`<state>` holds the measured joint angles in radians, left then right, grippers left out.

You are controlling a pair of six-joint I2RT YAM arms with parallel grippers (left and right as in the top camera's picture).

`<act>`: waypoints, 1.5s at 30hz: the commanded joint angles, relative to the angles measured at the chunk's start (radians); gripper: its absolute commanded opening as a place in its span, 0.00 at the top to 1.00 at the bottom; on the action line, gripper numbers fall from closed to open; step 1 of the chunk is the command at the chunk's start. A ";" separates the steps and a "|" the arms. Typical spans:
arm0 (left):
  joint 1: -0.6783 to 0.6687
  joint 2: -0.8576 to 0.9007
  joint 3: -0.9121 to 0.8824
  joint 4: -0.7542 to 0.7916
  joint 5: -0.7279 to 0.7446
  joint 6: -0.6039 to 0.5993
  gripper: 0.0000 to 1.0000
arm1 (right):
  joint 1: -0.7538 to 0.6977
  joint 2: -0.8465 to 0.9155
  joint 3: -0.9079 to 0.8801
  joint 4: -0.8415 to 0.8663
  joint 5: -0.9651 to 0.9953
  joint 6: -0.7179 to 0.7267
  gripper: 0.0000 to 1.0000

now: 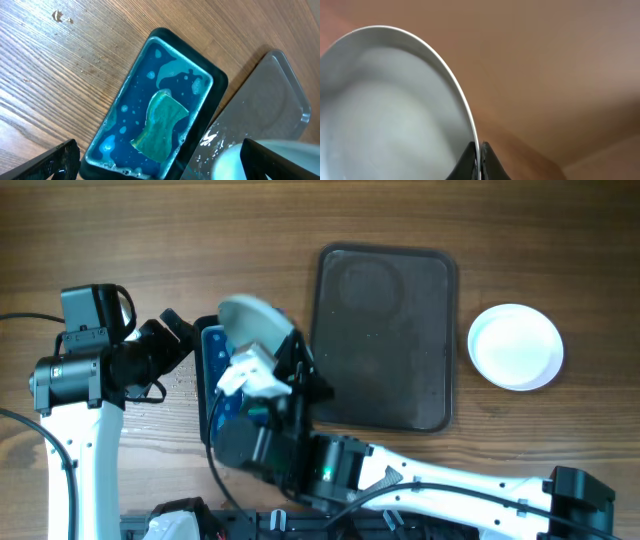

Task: Clean dirty plates on tray and stack at the side
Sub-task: 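Carry the plate right and lower it onto the plate stack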

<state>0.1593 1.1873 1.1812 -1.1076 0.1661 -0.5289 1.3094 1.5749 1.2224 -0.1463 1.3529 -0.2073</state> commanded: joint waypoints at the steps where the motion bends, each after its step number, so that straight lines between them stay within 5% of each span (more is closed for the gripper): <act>1: 0.006 -0.007 0.012 -0.001 0.012 0.001 0.00 | -0.018 0.002 0.019 -0.003 0.018 -0.112 0.96; 12: 0.006 -0.007 0.012 -0.001 0.012 0.001 0.00 | 0.009 0.006 0.019 -0.011 -0.076 0.020 0.96; 16: 0.006 -0.007 0.012 -0.001 0.012 0.001 0.00 | -0.069 0.002 0.019 -0.141 -0.055 0.354 0.96; 19: 0.006 -0.007 0.012 -0.001 0.012 0.001 0.00 | -0.160 -0.018 0.019 -0.256 -0.290 0.580 0.96; 25: 0.006 -0.007 0.012 -0.001 0.012 0.001 0.00 | -0.524 -0.148 0.019 -0.346 -1.120 0.741 0.96; 29: 0.006 -0.007 0.012 -0.001 0.012 0.001 0.00 | -0.829 -0.253 0.019 -0.415 -1.472 0.785 0.96; 33: 0.006 -0.007 0.012 -0.001 0.012 0.001 0.00 | -1.144 -0.319 0.019 -0.595 -1.542 0.841 0.96; 37: 0.006 -0.007 0.012 -0.001 0.012 0.001 0.00 | -1.481 -0.307 0.016 -0.759 -1.525 0.730 0.96; 45: 0.006 -0.007 0.012 -0.001 0.012 0.001 0.00 | -1.875 -0.138 -0.070 -0.787 -1.471 0.624 0.96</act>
<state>0.1593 1.1873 1.1812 -1.1080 0.1665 -0.5289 -0.4786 1.3491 1.2034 -0.9421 -0.1120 0.4702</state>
